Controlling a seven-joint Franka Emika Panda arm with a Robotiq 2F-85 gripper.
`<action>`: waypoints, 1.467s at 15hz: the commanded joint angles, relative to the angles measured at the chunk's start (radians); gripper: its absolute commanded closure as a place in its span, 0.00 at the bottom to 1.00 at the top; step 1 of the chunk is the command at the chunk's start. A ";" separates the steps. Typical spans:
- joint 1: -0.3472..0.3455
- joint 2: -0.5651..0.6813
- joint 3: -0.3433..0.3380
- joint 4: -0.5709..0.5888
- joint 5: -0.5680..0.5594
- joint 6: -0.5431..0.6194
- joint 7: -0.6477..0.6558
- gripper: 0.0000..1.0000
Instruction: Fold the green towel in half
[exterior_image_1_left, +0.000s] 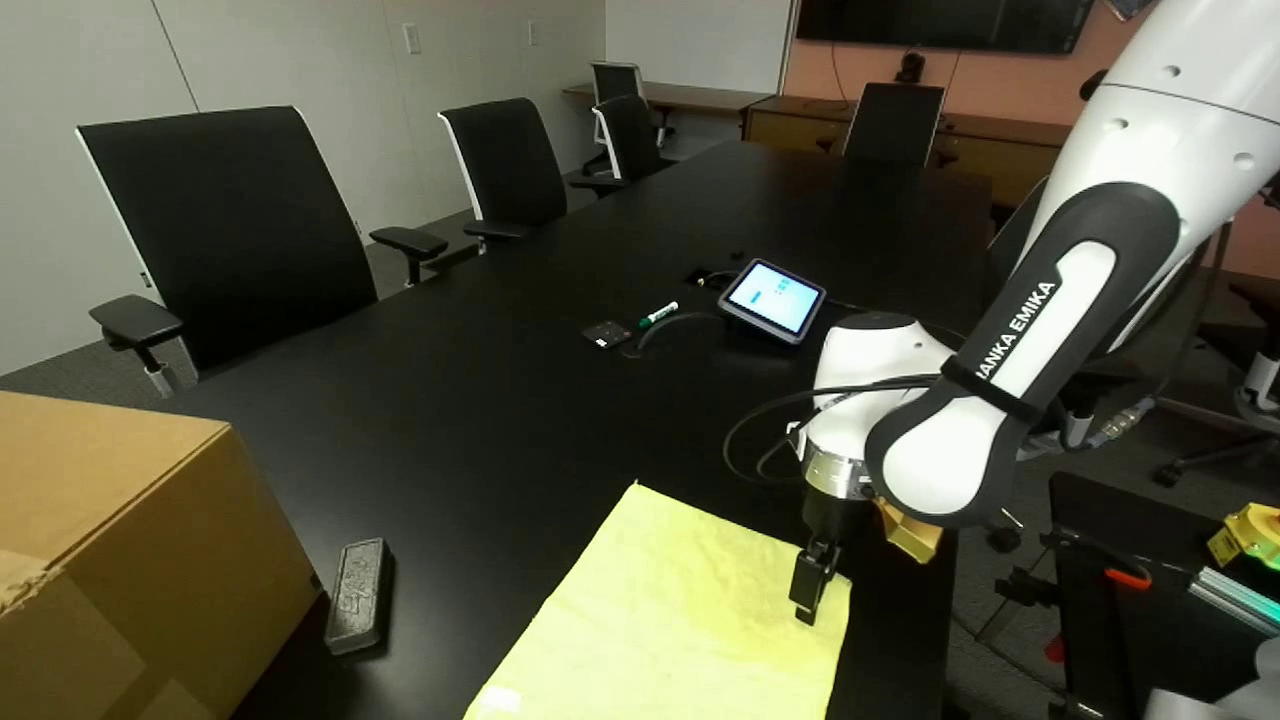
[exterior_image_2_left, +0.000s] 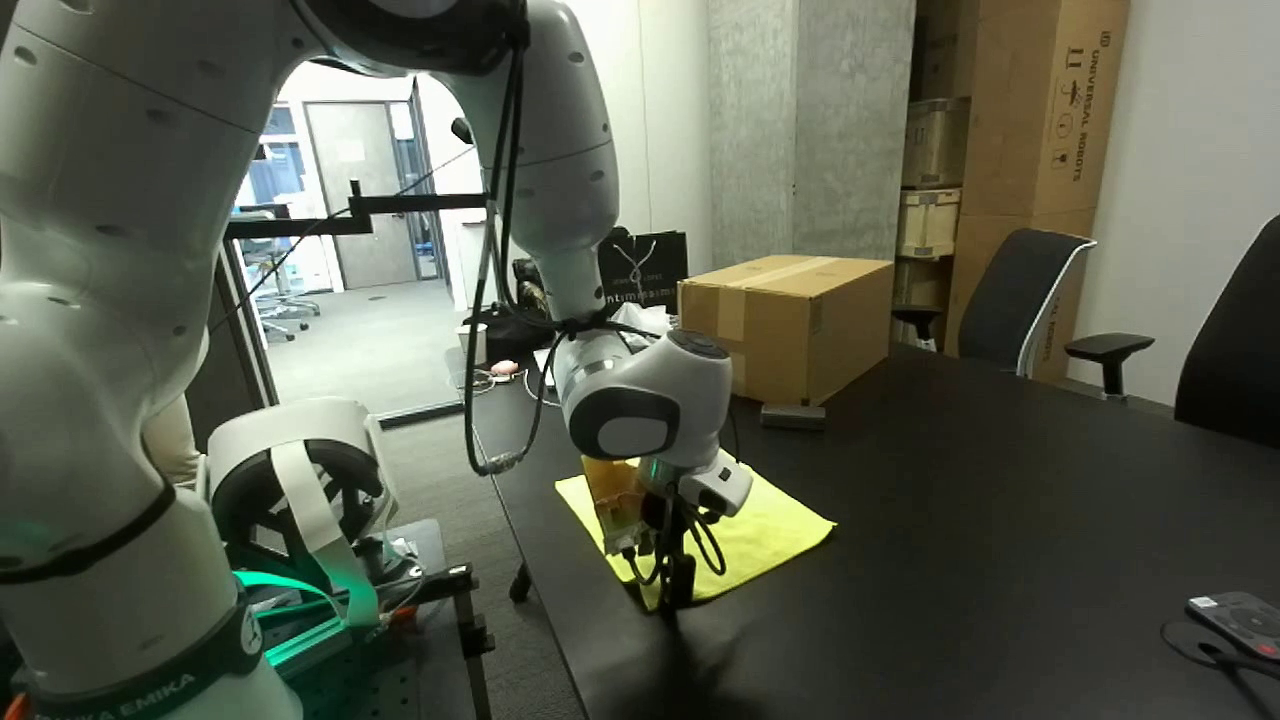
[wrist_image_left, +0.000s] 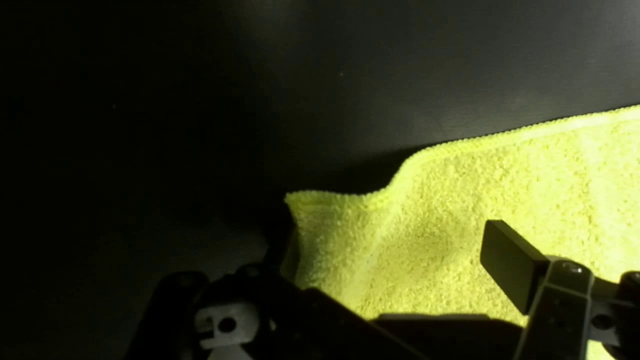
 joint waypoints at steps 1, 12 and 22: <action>0.016 -0.013 0.001 -0.008 -0.004 -0.029 -0.014 0.10; -0.006 -0.007 0.060 0.005 0.030 -0.028 -0.060 0.07; 0.054 0.007 -0.009 0.010 -0.008 -0.010 0.007 0.22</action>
